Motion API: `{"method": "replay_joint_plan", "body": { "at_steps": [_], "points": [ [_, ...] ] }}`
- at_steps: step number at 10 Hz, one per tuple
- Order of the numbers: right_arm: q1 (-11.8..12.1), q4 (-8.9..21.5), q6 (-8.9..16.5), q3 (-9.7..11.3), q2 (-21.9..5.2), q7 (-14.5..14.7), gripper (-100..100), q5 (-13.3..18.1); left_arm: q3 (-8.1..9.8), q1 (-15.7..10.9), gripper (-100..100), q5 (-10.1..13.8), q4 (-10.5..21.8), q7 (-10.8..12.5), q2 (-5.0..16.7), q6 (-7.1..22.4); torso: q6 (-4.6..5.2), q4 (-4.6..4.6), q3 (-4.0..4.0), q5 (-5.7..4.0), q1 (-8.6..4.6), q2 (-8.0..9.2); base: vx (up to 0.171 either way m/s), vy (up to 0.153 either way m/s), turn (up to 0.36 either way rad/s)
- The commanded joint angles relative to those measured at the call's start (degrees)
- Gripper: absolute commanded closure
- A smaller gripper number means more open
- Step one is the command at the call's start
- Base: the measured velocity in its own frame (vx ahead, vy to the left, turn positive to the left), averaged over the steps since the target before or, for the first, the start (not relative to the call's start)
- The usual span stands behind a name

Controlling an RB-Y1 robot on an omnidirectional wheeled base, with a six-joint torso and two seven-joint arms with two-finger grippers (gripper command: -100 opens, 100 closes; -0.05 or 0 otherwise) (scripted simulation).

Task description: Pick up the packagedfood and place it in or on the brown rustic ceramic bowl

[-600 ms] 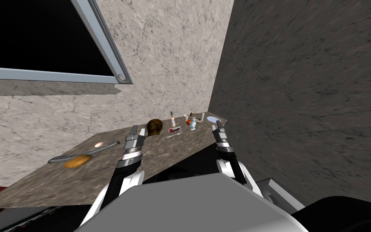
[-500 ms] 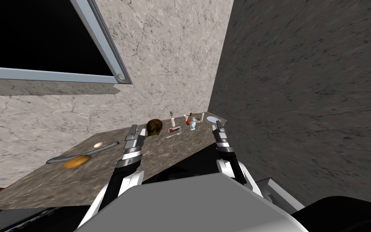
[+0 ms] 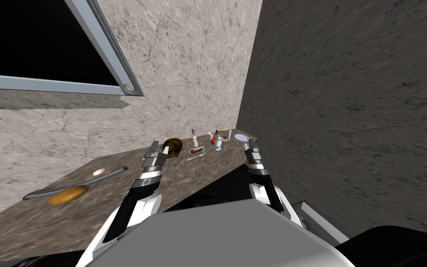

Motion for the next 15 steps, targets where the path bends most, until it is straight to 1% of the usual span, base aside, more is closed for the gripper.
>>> {"method": "replay_joint_plan", "body": {
  "at_steps": [1, 2, 3, 4, 5, 6, 7, 8, 9, 10, 11, 12, 13, 14, 15],
  "points": [
    [0.0, 0.0, 0.0, 0.0, 0.0, 0.0, 0, 0.0, 0.53, -1.15, -100, 2.86, -0.02, 1.09, 2.86, 2.81, 0.0, 0.0, 0.0, 0.0, 0.0, 0.0, 0.024, -0.109, -0.104],
    [0.0, 0.0, 0.0, 0.0, 0.0, 0.0, 0, 0.0, 0.9, -2.01, -100, 4.64, 0.09, 1.8, 4.67, 4.45, 0.0, 0.0, 0.01, -0.01, -0.05, 0.02, 0.042, -0.114, -0.119],
    [0.0, 0.0, 0.0, 0.0, 0.0, 0.0, 0, 0.0, 0.9, -2.01, -100, 5.5, 0.09, 1.8, 4.94, 4.78, 0.0, 0.0, -0.01, -0.02, -0.08, -0.03, 0.034, -0.074, -0.03],
    [0.0, 0.0, 0.0, 0.0, 0.0, 0.0, 0, 0.0, 1.29, -2.92, -100, 7.67, 0.28, 2.57, 6.91, 6.94, -0.02, 0.0, 0.0, 0.0, 0.04, 0.0, 0.032, -0.056, -0.073],
    [0.0, 0.0, 0.0, 0.0, 0.0, 0.0, 0, 0.0, 1.7, -3.85, -100, 9.33, 0.56, 3.38, 8.72, 8.67, 0.0, 0.0, 0.0, 0.02, 0.12, 0.0, 0.042, -0.079, -0.154],
    [0.0, 0.0, 0.0, 0.0, 0.0, 0.0, 0, 0.0, 1.7, -3.85, -100, 10.3, 0.56, 3.38, 8.91, 9.29, 0.01, -0.01, -0.02, 0.01, 0.07, -0.03, 0.027, -0.072, -0.052],
    [0.0, 0.0, 0.0, -0.01, 0.0, 0.0, 0, 0.0, 2.13, -4.81, -100, 12.45, 0.94, 4.24, 10.94, 11.69, -0.03, 0.0, 0.01, 0.01, 0.07, 0.02, 0.028, -0.082, -0.1],
    [0.0, 0.0, 0.0, 0.0, 0.0, 0.0, 0, 0.0, 2.56, -5.77, -100, 14.16, 1.4, 5.14, 12.84, 13.31, 0.0, 0.0, 0.01, 0.01, 0.04, 0.01, 0.063, -0.113, -0.166],
    [0.0, 0.0, 0.0, 0.0, 0.0, 0.0, 0, 0.0, 2.56, -5.77, -100, 15.44, 1.4, 5.14, 12.99, 14.55, 0.0, -0.02, -0.04, -0.01, -0.05, -0.08, 0.038, -0.079, -0.033],
    [0.01, 0.0, 0.0, -0.01, 0.0, 0.0, 0, 0.0, 3.01, -6.74, -100, 17.45, 1.97, 6.07, 15.06, 16.33, -0.03, -0.01, -0.01, 0.0, 0.02, -0.01, 0.021, -0.063, -0.11],
    [0.0, 0.0, 0.0, 0.0, 0.0, 0.0, 0, 0.0, 3.01, -6.74, -100, 18.09, 1.97, 6.07, 15.06, 17.43, 0.0, 0.0, 0.02, 0.01, 0.09, 0.03, 0.02, -0.044, -0.05],
    [0.0, 0.0, 0.0, -0.01, -0.01, 0.0, 0, 0.0, 3.47, -7.7, -100, 20.42, 2.64, 7.03, 17.13, 19.13, -0.04, 0.01, 0.04, 0.03, 0.16, 0.07, 0.028, -0.059, -0.111],
    [0.0, 0.0, 0.0, 0.0, 0.0, 0.0, 0, 0.0, 3.47, -7.7, -100, 20.76, 2.64, 7.03, 17.13, 20.46, -0.01, 0.01, 0.03, 0.02, 0.12, 0.05, 0.028, -0.053, -0.05],
    [0.0, 0.0, 0.0, -0.01, -0.01, 0.0, 0, 0.0, 3.92, -8.64, -100, 23.06, 3.41, 8.02, 19.21, 22.36, -0.04, 0.01, 0.03, 0.03, 0.14, 0.05, 0.033, -0.064, -0.101],
    [0.0, 0.0, 0.0, 0.0, 0.0, 0.0, 0, 0.0, 3.92, -8.64, -100, 23.45, 3.41, 8.02, 19.21, 23.63, -0.01, 0.0, 0.02, 0.02, 0.11, 0.03, 0.033, -0.045, -0.057]
  ]
}}
